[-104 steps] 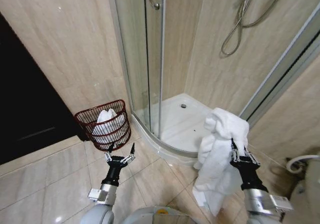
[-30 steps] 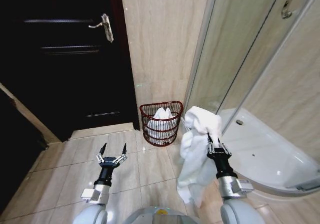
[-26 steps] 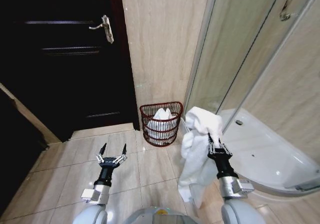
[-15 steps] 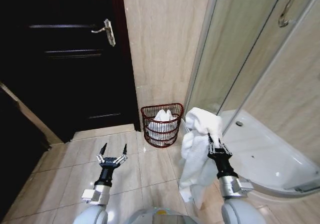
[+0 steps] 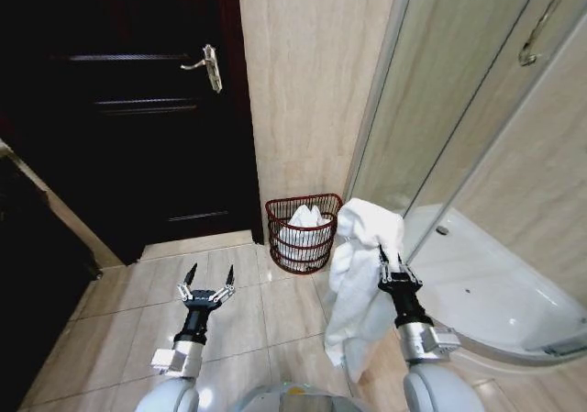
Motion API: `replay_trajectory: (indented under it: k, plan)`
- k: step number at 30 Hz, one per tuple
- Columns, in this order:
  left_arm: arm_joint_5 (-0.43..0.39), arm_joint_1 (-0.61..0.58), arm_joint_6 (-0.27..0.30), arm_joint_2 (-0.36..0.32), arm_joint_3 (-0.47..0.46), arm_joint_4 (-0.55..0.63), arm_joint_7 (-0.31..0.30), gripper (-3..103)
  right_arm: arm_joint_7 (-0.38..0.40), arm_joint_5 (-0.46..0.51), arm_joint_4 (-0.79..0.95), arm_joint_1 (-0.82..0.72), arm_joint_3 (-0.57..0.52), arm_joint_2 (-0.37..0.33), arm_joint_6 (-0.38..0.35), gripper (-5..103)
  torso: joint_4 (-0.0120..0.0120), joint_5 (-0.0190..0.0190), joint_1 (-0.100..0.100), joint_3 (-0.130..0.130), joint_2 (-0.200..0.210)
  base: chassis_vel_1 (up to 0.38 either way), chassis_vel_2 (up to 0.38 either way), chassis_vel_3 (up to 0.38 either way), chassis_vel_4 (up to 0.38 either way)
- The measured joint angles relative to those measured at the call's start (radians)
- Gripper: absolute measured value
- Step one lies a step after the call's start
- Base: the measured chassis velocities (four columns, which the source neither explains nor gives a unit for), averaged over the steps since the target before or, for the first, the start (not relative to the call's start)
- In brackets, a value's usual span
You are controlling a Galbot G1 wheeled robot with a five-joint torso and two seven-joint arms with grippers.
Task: Discard the used towel into the hamper.
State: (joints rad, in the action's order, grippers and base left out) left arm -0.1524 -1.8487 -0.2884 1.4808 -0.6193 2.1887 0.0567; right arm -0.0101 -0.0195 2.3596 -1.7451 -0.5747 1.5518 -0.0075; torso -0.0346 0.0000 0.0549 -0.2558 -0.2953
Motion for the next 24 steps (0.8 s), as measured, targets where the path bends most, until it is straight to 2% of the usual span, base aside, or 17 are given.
replay_trajectory:
  k: [24]
  plan:
    - [0.007, -0.003, -0.008, 0.011, 0.002, -0.002, 0.002, 100, -0.001, -0.004, -0.005, 0.001, 0.009, -0.003, 0.006, 16, 0.0000, 0.0001, 0.034, -0.065, -0.100, -0.021, 0.063, 0.025, -0.064]
